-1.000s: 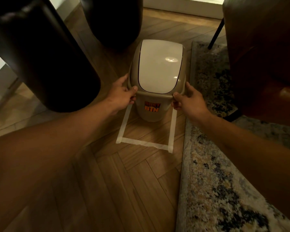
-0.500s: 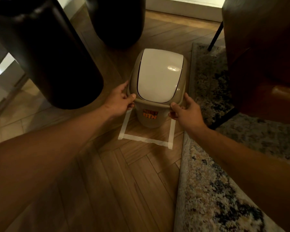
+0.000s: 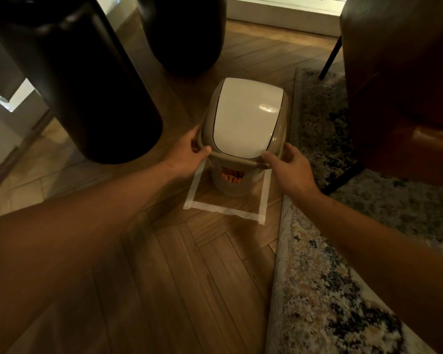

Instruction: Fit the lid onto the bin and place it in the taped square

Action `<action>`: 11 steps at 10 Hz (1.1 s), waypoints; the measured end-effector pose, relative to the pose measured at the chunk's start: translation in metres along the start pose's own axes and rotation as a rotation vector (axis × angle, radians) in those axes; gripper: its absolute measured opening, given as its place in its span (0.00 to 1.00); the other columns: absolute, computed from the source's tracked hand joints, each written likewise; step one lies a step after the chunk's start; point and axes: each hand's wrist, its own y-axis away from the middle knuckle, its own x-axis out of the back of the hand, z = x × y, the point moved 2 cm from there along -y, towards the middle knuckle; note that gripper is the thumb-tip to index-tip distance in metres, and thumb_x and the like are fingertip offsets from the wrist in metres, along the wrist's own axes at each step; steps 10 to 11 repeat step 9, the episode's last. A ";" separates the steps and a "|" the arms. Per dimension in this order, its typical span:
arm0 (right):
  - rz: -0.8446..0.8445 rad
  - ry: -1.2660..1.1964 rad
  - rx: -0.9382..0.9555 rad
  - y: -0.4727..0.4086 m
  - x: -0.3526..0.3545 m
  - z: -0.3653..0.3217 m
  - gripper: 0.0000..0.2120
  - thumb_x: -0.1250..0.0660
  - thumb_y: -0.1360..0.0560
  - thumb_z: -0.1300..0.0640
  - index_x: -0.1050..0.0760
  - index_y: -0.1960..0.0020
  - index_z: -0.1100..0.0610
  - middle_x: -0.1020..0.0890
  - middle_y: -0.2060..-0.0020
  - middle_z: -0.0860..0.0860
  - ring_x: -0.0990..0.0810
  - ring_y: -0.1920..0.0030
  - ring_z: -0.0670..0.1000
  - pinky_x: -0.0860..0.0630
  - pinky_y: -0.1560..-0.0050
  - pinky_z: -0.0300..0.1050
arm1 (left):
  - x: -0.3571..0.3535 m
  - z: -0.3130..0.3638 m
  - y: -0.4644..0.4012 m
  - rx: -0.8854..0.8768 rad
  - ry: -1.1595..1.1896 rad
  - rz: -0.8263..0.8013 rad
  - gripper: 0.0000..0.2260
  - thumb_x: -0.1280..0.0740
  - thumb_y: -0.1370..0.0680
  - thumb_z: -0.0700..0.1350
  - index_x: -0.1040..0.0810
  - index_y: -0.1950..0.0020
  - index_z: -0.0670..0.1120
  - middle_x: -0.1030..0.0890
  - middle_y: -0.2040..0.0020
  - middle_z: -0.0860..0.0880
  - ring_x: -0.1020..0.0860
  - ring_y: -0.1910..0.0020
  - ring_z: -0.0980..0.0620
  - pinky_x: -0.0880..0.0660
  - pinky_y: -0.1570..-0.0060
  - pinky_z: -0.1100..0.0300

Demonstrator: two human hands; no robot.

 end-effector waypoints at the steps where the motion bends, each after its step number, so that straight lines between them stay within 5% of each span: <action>1: -0.040 0.121 0.195 -0.002 0.001 -0.008 0.45 0.22 0.28 0.40 0.38 0.17 0.48 0.28 0.22 0.49 0.27 0.23 0.51 0.27 0.23 0.55 | 0.001 0.005 0.003 -0.073 -0.038 0.051 0.35 0.32 0.20 0.43 0.48 0.18 0.50 0.36 0.21 0.46 0.35 0.24 0.47 0.37 0.32 0.59; 2: -0.145 0.129 0.241 -0.004 -0.002 -0.011 0.50 0.21 0.24 0.55 0.49 0.13 0.47 0.28 0.21 0.46 0.28 0.21 0.49 0.27 0.23 0.52 | -0.003 0.004 0.001 -0.147 -0.095 0.033 0.32 0.31 0.21 0.42 0.40 0.20 0.48 0.31 0.24 0.47 0.32 0.26 0.49 0.37 0.35 0.64; 3: -0.168 0.151 0.233 -0.004 -0.004 -0.008 0.52 0.23 0.23 0.60 0.54 0.12 0.46 0.28 0.20 0.46 0.28 0.21 0.48 0.28 0.22 0.53 | -0.007 -0.003 -0.001 -0.157 -0.115 0.060 0.28 0.29 0.22 0.44 0.34 0.23 0.50 0.27 0.28 0.48 0.28 0.29 0.50 0.31 0.32 0.58; 4: -0.177 0.132 0.241 -0.007 -0.004 -0.003 0.51 0.23 0.23 0.61 0.52 0.13 0.46 0.27 0.21 0.46 0.28 0.22 0.48 0.28 0.22 0.54 | -0.007 -0.010 -0.005 -0.150 -0.140 0.070 0.29 0.28 0.24 0.48 0.33 0.24 0.52 0.26 0.29 0.50 0.28 0.30 0.51 0.28 0.31 0.48; 6: -0.197 0.107 0.260 -0.008 0.000 -0.006 0.50 0.22 0.24 0.60 0.50 0.13 0.48 0.27 0.21 0.46 0.28 0.22 0.47 0.28 0.22 0.51 | -0.008 -0.005 0.000 -0.129 -0.114 0.073 0.32 0.29 0.23 0.49 0.38 0.21 0.52 0.29 0.26 0.50 0.30 0.27 0.50 0.31 0.29 0.50; 8: -0.164 0.158 0.290 0.002 0.018 -0.022 0.44 0.21 0.24 0.53 0.42 0.16 0.51 0.28 0.25 0.44 0.30 0.29 0.40 0.32 0.37 0.19 | -0.003 0.013 0.018 -0.106 -0.113 0.108 0.31 0.30 0.21 0.46 0.40 0.20 0.49 0.33 0.23 0.46 0.34 0.25 0.47 0.38 0.32 0.58; 9: -0.160 0.224 0.310 0.007 0.027 -0.033 0.41 0.23 0.22 0.52 0.40 0.16 0.52 0.28 0.24 0.49 0.30 0.28 0.43 0.32 0.31 0.30 | 0.005 0.016 0.027 -0.027 -0.155 0.122 0.35 0.31 0.21 0.50 0.45 0.19 0.49 0.40 0.20 0.45 0.40 0.22 0.44 0.39 0.30 0.55; 11: -0.160 0.224 0.310 0.007 0.027 -0.033 0.41 0.23 0.22 0.52 0.40 0.16 0.52 0.28 0.24 0.49 0.30 0.28 0.43 0.32 0.31 0.30 | 0.005 0.016 0.027 -0.027 -0.155 0.122 0.35 0.31 0.21 0.50 0.45 0.19 0.49 0.40 0.20 0.45 0.40 0.22 0.44 0.39 0.30 0.55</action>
